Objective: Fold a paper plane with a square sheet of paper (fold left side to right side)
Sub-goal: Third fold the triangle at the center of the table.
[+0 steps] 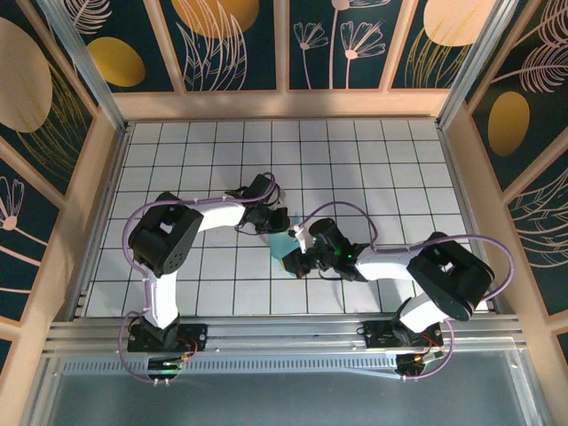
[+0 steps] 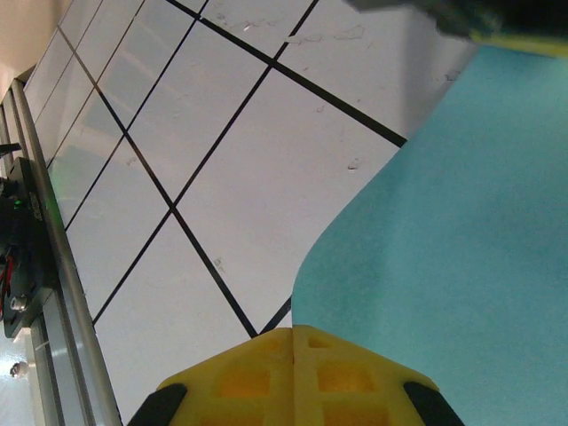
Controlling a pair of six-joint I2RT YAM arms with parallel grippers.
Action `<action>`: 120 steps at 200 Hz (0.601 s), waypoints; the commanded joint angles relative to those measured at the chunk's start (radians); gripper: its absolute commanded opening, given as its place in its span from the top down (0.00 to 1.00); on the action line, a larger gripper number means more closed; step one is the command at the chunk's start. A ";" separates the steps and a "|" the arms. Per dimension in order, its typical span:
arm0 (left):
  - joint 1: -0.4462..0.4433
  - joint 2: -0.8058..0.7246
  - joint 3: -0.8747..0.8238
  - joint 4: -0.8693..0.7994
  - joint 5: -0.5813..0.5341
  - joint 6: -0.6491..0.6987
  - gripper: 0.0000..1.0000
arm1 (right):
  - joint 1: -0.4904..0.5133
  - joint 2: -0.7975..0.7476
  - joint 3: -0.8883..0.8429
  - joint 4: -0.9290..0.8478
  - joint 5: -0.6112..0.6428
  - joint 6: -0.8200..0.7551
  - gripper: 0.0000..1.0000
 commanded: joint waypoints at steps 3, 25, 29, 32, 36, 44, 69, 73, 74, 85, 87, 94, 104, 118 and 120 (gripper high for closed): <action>-0.009 0.025 0.004 -0.060 -0.023 0.026 1.00 | -0.020 0.011 0.003 0.003 -0.018 0.024 1.00; -0.011 0.029 -0.009 -0.062 -0.041 0.025 1.00 | -0.033 0.011 -0.001 -0.004 -0.004 0.034 1.00; -0.012 0.027 -0.011 -0.063 -0.046 0.025 1.00 | -0.035 0.010 0.001 -0.008 -0.001 0.034 1.00; -0.012 0.026 -0.012 -0.065 -0.050 0.024 1.00 | -0.037 0.010 0.001 -0.010 0.001 0.036 1.00; -0.012 0.026 -0.013 -0.068 -0.055 0.025 1.00 | -0.040 0.010 0.001 -0.013 0.003 0.036 1.00; -0.012 0.026 -0.016 -0.075 -0.067 0.027 1.00 | -0.045 0.009 0.002 -0.018 0.008 0.036 1.00; -0.012 0.022 -0.026 -0.077 -0.085 0.024 1.00 | -0.064 0.003 0.009 -0.043 0.033 0.039 1.00; -0.011 0.021 -0.028 -0.076 -0.085 0.023 1.00 | -0.067 0.005 0.011 -0.047 0.036 0.039 1.00; -0.011 0.020 -0.028 -0.075 -0.085 0.022 1.00 | -0.068 0.004 0.011 -0.049 0.036 0.039 1.00; -0.011 0.021 -0.029 -0.074 -0.087 0.019 1.00 | -0.076 0.008 0.016 -0.064 0.045 0.037 1.00; -0.011 0.020 -0.030 -0.074 -0.087 0.020 1.00 | -0.078 0.009 0.017 -0.067 0.046 0.037 1.00; -0.012 0.019 -0.031 -0.071 -0.086 0.019 1.00 | -0.083 0.013 0.020 -0.076 0.050 0.035 1.00; -0.012 0.021 -0.030 -0.071 -0.087 0.019 1.00 | -0.090 0.016 0.025 -0.089 0.059 0.033 1.00; -0.012 0.020 -0.030 -0.070 -0.087 0.017 1.00 | -0.095 0.019 0.030 -0.099 0.067 0.032 1.00; -0.012 0.020 -0.030 -0.070 -0.088 0.017 1.00 | -0.096 0.020 0.030 -0.100 0.068 0.031 1.00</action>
